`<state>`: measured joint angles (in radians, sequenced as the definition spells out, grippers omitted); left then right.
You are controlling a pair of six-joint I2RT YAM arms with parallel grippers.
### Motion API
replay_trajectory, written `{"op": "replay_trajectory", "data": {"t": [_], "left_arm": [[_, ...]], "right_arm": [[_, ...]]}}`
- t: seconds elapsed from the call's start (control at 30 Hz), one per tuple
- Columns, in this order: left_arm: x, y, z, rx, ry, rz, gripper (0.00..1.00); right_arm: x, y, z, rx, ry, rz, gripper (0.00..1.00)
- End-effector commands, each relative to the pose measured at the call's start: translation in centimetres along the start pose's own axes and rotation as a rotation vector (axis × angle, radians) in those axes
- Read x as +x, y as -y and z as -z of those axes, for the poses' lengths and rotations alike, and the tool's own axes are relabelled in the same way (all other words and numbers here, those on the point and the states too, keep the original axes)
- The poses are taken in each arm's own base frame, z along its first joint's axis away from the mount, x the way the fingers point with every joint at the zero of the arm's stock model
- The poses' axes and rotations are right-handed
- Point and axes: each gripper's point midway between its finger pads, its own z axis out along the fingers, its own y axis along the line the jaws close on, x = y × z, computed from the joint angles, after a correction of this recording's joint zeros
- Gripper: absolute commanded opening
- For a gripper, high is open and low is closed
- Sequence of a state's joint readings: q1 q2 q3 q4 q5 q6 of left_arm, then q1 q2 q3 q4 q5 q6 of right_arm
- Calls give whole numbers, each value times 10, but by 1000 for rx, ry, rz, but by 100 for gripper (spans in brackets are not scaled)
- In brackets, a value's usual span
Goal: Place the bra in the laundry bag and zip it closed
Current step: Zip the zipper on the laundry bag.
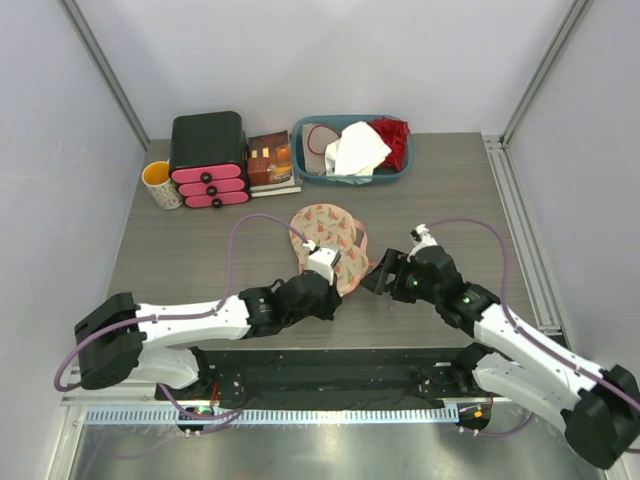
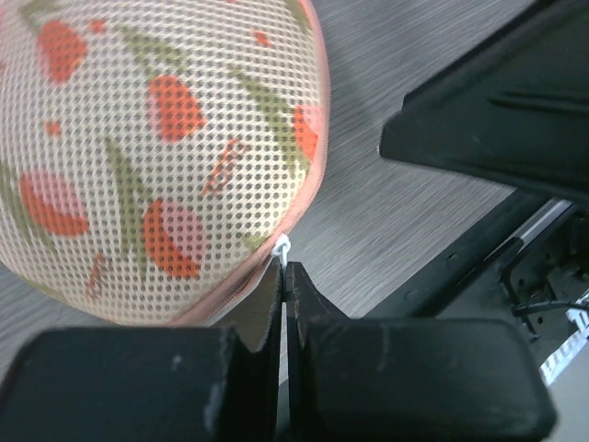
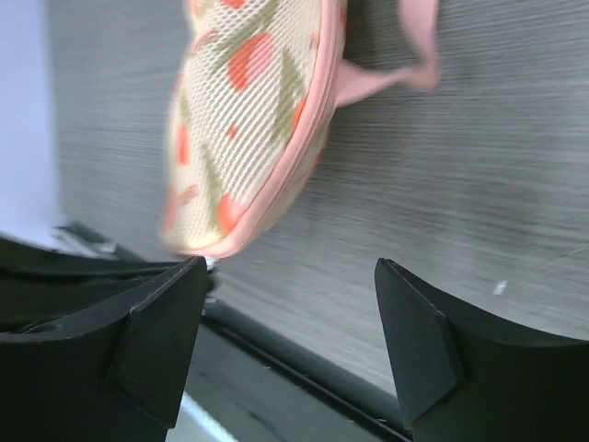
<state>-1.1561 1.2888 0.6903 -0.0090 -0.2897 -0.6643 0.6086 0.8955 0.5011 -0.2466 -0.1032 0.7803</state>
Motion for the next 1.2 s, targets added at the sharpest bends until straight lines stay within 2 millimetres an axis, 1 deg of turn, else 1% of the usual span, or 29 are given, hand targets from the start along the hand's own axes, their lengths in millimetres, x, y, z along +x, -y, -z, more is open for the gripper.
{"op": "replay_trajectory", "data": {"t": [0.0, 0.03, 0.07, 0.13, 0.23, 0.3, 0.33, 0.47, 0.5, 0.53, 0.6, 0.63, 0.7, 0.73, 0.77, 0.8, 0.83, 0.9, 0.93, 0.97, 1.0, 1.03, 1.1, 1.13, 1.17], "left_arm": [[-32, 29, -8, 81, 76, 3, 0], [-30, 31, -11, 88, 67, 1, 0], [-33, 36, -11, 106, 69, 3, 0], [-33, 42, -12, 129, 66, 11, 0], [-34, 44, -14, 129, 61, 8, 0], [-32, 45, -14, 135, 55, 5, 0], [-31, 44, -15, 131, 50, 4, 0], [-26, 44, -15, 132, 38, -7, 0], [-28, 45, -15, 136, 42, -8, 0], [-27, 46, -15, 138, 40, -11, 0], [-27, 45, -14, 133, 42, -14, 0], [-26, 44, -14, 126, 40, -18, 0], [-25, 35, -13, 87, 42, -19, 0], [-20, 30, -12, 70, 31, -25, 0], [-18, 25, -11, 56, 27, -28, 0], [-18, 21, -10, 37, 34, -29, 0], [-15, 15, -6, 20, 29, -33, 0], [-18, 8, -1, -5, 52, -29, 0], [-8, -3, 2, -36, 26, -40, 0], [-12, -4, 8, -37, 42, -35, 0], [-10, -12, 11, -67, 38, -40, 0], [-6, -19, 13, -85, 31, -42, 0], [-6, -27, 20, -111, 38, -40, 0], [0, -34, 21, -126, 30, -41, 0], [-2, -36, 24, -130, 39, -24, 0]], "right_arm": [[7, -15, 4, -117, 23, -248, 81], [4, -24, 2, -171, 28, -255, 81], [7, -23, -3, -170, 17, -260, 81], [3, -30, -12, -203, 16, -273, 81], [-9, -39, -17, -252, 68, -296, 77], [-15, -42, -21, -245, 75, -283, 75], [-16, -45, -22, -256, 74, -277, 70], [-12, -42, -33, -244, 53, -304, 62], [-12, -41, -35, -239, 51, -310, 60], [-13, -43, -36, -253, 57, -311, 53], [-10, -39, -40, -245, 49, -335, 41], [-12, -41, -40, -249, 56, -345, 32], [-13, -43, -39, -257, 53, -371, 24], [-14, -41, -40, -245, 49, -379, 13], [-19, -46, -39, -254, 53, -380, 8], [-21, -47, -38, -250, 51, -382, 2], [-22, -45, -37, -235, 44, -386, 1], [-29, -45, -36, -234, 50, -393, 1], [-29, -42, -36, -223, 42, -391, 1], [-32, -38, -35, -220, 34, -399, 1], [-33, -36, -34, -221, 33, -402, 1], [-33, -33, -34, -218, 26, -407, 1], [-36, -30, -33, -229, 10, -413, 1], [-34, -28, -33, -231, 0, -419, 1], [-35, -26, -33, -235, -8, -425, 1]]}}
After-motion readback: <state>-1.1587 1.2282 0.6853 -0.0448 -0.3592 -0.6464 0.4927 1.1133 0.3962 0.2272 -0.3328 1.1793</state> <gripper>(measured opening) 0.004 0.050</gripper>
